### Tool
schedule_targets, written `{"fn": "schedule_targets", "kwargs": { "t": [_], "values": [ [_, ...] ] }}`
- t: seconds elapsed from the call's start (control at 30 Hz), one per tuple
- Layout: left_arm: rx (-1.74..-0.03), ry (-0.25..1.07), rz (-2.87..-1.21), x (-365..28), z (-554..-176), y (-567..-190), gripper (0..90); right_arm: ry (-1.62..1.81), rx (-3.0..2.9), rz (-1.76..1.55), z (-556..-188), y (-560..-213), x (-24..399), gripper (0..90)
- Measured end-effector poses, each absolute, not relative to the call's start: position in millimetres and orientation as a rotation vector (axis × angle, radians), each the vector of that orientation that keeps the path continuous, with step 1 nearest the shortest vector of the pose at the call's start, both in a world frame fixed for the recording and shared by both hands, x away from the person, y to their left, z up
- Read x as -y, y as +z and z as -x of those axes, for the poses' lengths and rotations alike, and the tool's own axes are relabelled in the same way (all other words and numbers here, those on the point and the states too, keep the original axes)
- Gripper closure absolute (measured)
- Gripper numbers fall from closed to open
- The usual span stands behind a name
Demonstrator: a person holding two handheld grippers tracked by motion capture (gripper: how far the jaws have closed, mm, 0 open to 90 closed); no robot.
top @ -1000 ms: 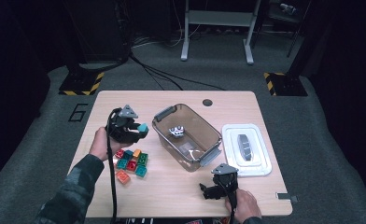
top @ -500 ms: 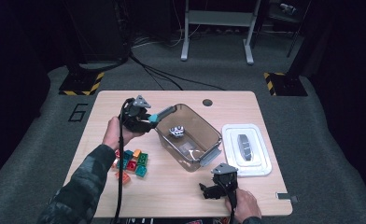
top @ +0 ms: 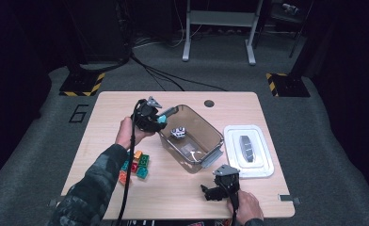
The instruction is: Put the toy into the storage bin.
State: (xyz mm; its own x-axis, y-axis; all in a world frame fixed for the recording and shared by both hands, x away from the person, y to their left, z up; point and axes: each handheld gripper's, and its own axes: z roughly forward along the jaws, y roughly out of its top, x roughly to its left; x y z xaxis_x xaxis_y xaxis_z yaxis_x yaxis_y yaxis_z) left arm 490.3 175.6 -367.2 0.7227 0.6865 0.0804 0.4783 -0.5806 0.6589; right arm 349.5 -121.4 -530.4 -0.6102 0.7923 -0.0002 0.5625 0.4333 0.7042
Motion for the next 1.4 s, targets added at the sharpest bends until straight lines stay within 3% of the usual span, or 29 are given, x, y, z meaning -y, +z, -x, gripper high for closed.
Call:
{"fn": "schedule_targets", "kwargs": {
  "t": [0.5,0.7,0.9,1.4],
  "values": [
    [-0.932,0.469,-2.36,-174.4,-492.6,-377.6,53.8,0.974,-2.358,-1.15,-350.1,-530.6,121.7,0.0],
    [-0.956,0.473,-2.323,-179.6,-489.4,-374.3,32.8,0.975,-2.358,-1.149,-350.1,-530.7,121.7,0.0],
    [-0.937,0.47,-2.277,-191.0,-475.9,-366.5,20.3,0.974,-2.359,-1.148,-350.2,-530.7,121.7,0.0],
    [-0.92,0.479,-2.215,-232.0,-438.1,-360.6,14.3,0.973,-2.363,-1.137,-350.8,-530.6,122.0,0.0]
  ]
}}
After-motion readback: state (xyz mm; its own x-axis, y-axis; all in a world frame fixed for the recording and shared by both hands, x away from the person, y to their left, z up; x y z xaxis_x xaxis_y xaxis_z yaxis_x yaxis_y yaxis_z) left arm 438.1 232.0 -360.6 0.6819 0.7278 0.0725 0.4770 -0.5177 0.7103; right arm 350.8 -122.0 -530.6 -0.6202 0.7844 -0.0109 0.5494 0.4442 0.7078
